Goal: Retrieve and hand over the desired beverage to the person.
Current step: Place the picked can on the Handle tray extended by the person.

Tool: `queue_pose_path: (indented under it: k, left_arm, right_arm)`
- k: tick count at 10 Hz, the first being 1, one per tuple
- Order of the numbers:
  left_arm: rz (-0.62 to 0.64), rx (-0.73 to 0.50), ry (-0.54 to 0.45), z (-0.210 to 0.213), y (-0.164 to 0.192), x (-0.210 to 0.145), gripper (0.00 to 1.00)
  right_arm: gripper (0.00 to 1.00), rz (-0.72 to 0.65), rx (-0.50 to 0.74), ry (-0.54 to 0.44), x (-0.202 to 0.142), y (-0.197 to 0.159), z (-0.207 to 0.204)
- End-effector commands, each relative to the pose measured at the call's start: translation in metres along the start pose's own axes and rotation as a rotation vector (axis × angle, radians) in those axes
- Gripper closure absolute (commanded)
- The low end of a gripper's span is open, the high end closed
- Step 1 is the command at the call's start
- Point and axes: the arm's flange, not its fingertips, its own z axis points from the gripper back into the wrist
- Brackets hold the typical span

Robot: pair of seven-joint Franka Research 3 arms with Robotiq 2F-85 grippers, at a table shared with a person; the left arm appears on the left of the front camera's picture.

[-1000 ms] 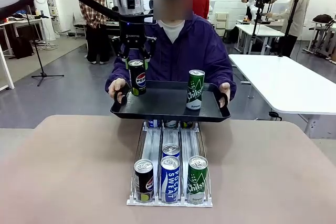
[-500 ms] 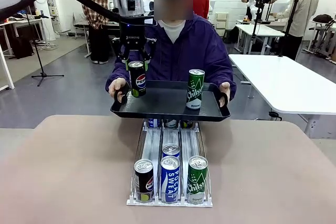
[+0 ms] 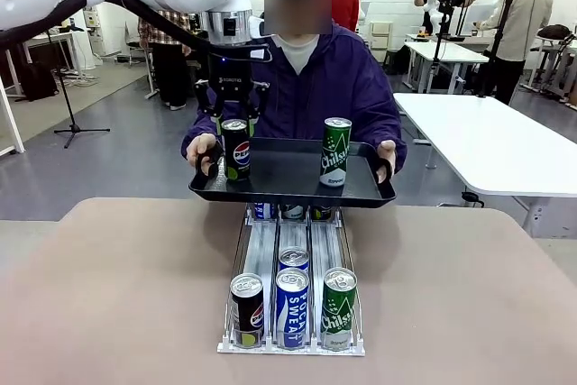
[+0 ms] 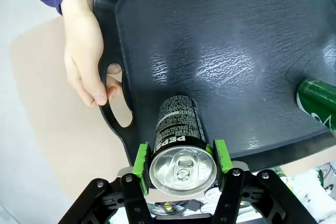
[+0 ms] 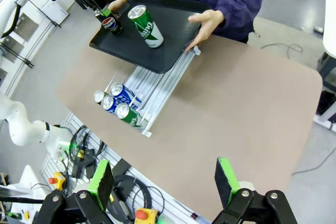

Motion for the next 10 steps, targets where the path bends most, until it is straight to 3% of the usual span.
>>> queue_pose_path:
  k: [1, 6, 7, 9, 10]
  left_arm:
    - [-0.003, 0.003, 0.020, 0.0015, -0.0005, 0.0002, 0.42]
    - [-0.019, 0.007, 0.034, -0.0068, -0.0002, 0.0003, 0.42]
    - [-0.020, 0.006, 0.032, -0.0068, 0.0011, 0.0005, 0.14]
    - [-0.022, 0.006, 0.033, -0.0078, 0.0014, 0.0002, 0.00]
    - [-0.023, 0.008, 0.036, -0.0084, 0.0012, 0.0007, 0.00]
  right_arm:
    - [0.00, 0.013, 0.029, -0.014, -0.0010, 0.0005, -0.0032]
    - [0.00, 0.013, 0.029, -0.014, -0.0010, 0.0005, -0.0032]
    - [0.00, 0.013, 0.029, -0.014, -0.0010, 0.0005, -0.0032]
    - [0.00, 0.013, 0.029, -0.014, -0.0010, 0.0005, -0.0032]
    - [0.00, 0.013, 0.029, -0.014, -0.0010, 0.0005, -0.0032]
